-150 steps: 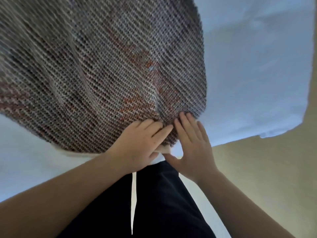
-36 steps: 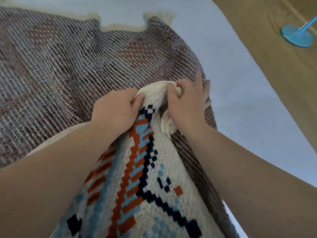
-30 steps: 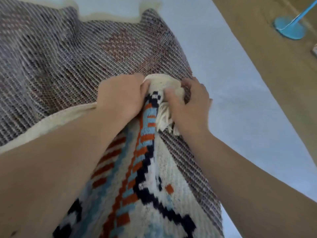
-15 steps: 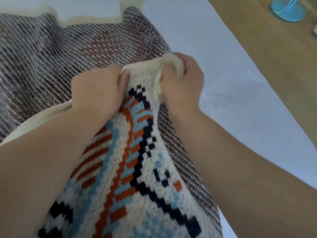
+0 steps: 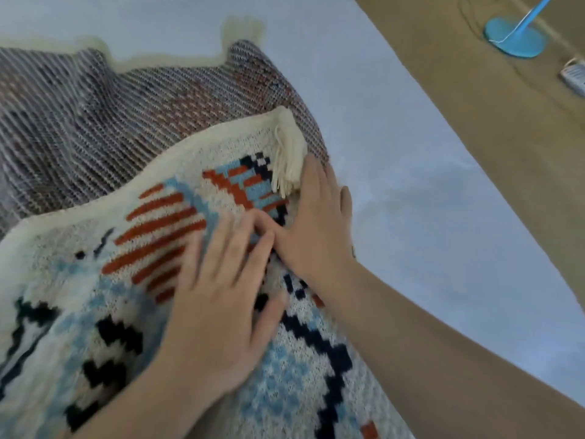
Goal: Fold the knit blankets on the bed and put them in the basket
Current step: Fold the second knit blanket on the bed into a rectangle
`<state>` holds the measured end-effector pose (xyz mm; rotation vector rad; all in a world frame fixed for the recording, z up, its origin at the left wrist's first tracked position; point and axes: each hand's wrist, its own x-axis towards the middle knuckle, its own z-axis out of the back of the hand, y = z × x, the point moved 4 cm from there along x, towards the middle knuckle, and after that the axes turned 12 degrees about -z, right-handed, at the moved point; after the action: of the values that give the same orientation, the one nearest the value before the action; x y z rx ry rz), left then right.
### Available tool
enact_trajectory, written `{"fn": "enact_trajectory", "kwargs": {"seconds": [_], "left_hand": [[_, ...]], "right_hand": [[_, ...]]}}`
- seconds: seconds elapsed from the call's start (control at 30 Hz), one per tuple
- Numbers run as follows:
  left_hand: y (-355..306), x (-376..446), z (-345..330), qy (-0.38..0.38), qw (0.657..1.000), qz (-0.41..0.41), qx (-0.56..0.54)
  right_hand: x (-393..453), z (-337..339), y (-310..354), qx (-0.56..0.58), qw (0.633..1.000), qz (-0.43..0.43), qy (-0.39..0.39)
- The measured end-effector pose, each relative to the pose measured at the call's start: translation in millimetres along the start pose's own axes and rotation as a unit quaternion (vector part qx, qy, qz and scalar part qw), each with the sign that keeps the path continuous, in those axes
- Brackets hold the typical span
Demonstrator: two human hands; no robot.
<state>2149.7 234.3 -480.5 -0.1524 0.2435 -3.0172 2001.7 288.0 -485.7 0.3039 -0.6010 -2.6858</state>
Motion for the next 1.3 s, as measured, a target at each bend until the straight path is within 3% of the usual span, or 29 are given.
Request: {"fn": "enact_trajectory", "kwargs": {"seconds": [0.13, 0.3, 0.5, 0.67, 0.83, 1.0, 1.13, 1.3], "left_hand": [[-6, -22, -27, 0.069, 0.997, -0.018, -0.013], [-38, -72, -23, 0.109, 0.992, -0.042, -0.046], [-98, -170, -26, 0.165, 0.98, -0.083, -0.067], [-112, -180, -24, 0.096, 0.989, -0.078, -0.082], [-125, -184, -13, 0.051, 0.987, -0.096, -0.119], [-180, -243, -10, 0.108, 0.978, -0.125, -0.128], [-241, -289, -3, 0.149, 0.972, -0.132, -0.126], [-327, -370, -2, 0.285, 0.93, -0.144, -0.183]], "right_hand": [[-54, -4, -13, -0.048, 0.999, 0.017, -0.016], [-143, -4, -59, -0.093, 0.995, 0.012, 0.032], [-270, 7, -107, -0.076, 0.996, -0.056, 0.009], [-282, 20, -120, 0.13, 0.984, -0.119, -0.011], [-296, 37, -136, 0.089, 0.994, -0.055, -0.027], [-368, 53, -178, 0.018, 0.999, -0.011, 0.024], [-432, 75, -216, 0.01, 0.995, -0.065, 0.075], [-527, 104, -269, -0.032, 0.976, -0.086, 0.196]]}}
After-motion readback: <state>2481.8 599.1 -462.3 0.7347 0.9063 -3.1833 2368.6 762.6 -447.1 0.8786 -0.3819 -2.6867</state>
